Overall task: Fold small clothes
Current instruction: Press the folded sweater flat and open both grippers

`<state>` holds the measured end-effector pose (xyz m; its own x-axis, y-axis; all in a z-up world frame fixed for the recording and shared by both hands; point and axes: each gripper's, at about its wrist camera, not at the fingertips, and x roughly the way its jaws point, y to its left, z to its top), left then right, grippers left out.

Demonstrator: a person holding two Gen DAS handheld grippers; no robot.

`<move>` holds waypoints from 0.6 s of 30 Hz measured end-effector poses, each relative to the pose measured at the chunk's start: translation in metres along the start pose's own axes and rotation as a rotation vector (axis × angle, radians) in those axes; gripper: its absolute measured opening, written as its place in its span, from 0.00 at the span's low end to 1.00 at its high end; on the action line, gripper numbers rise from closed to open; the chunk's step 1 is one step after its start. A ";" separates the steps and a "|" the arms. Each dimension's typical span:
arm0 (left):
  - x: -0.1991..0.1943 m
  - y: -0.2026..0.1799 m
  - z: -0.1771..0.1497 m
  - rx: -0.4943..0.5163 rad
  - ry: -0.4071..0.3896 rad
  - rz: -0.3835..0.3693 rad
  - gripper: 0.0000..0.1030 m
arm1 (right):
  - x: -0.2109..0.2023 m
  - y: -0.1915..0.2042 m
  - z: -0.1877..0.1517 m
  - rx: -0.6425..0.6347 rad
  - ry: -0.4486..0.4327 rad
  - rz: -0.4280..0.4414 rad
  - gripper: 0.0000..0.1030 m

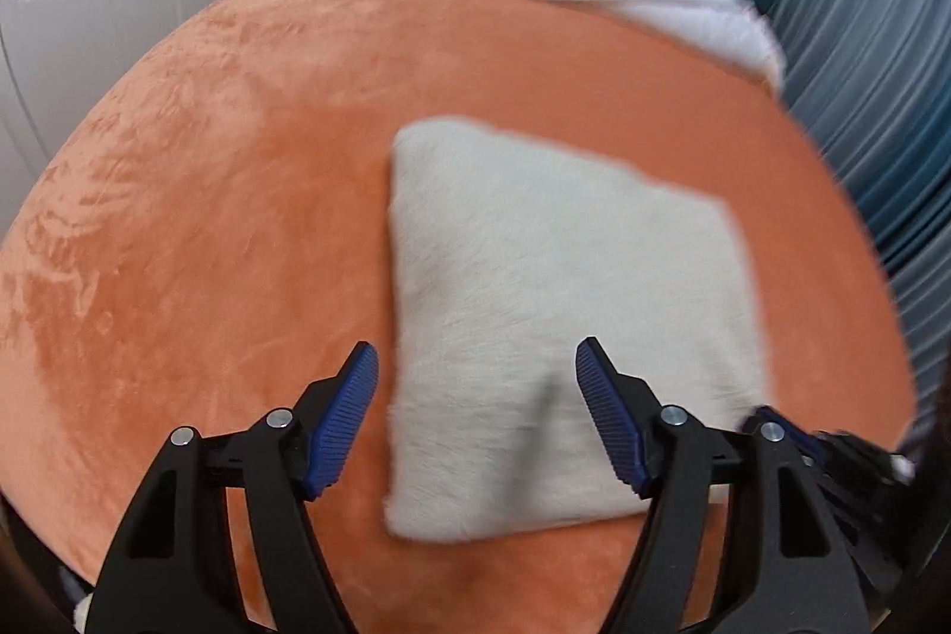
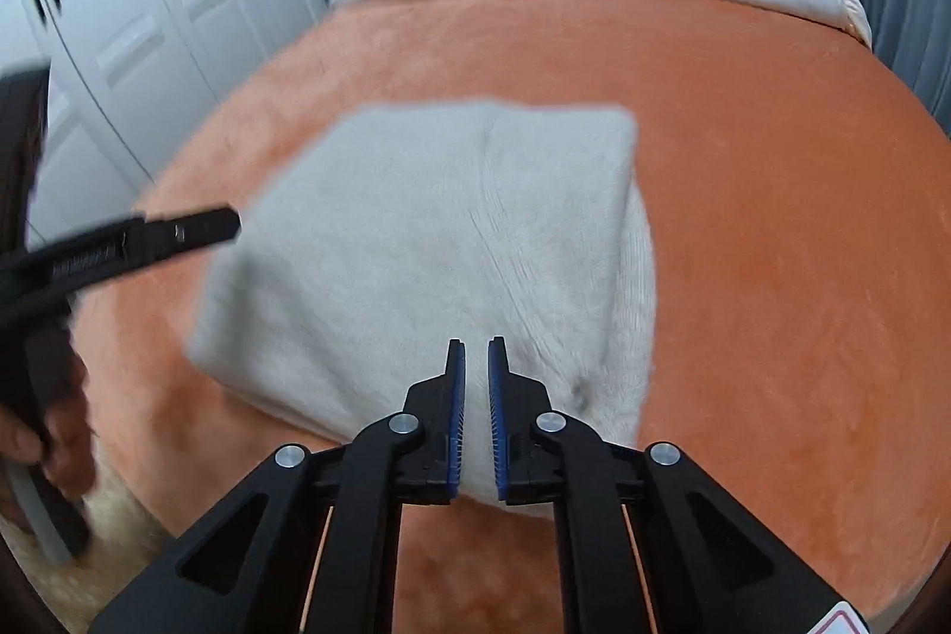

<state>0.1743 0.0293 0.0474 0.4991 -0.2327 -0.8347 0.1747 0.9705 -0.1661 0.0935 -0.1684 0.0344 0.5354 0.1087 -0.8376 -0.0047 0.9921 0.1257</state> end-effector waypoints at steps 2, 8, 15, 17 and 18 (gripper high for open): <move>0.027 0.006 -0.012 0.000 0.092 0.027 0.64 | 0.031 -0.015 -0.013 0.010 0.097 -0.028 0.00; 0.033 0.013 -0.023 -0.026 0.103 0.018 0.71 | 0.032 -0.015 -0.002 0.022 0.105 -0.011 0.00; -0.020 -0.006 -0.047 0.050 0.013 0.021 0.68 | 0.017 -0.021 -0.021 0.075 0.098 -0.033 0.00; -0.022 -0.015 -0.058 0.092 0.020 0.029 0.68 | 0.019 -0.027 -0.026 0.121 0.100 -0.005 0.00; -0.024 -0.020 -0.063 0.109 0.021 0.030 0.68 | 0.010 -0.028 -0.024 0.145 0.085 0.007 0.00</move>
<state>0.1050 0.0197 0.0375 0.4875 -0.2007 -0.8497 0.2514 0.9643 -0.0836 0.0789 -0.1932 0.0098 0.4626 0.1262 -0.8775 0.1173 0.9724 0.2017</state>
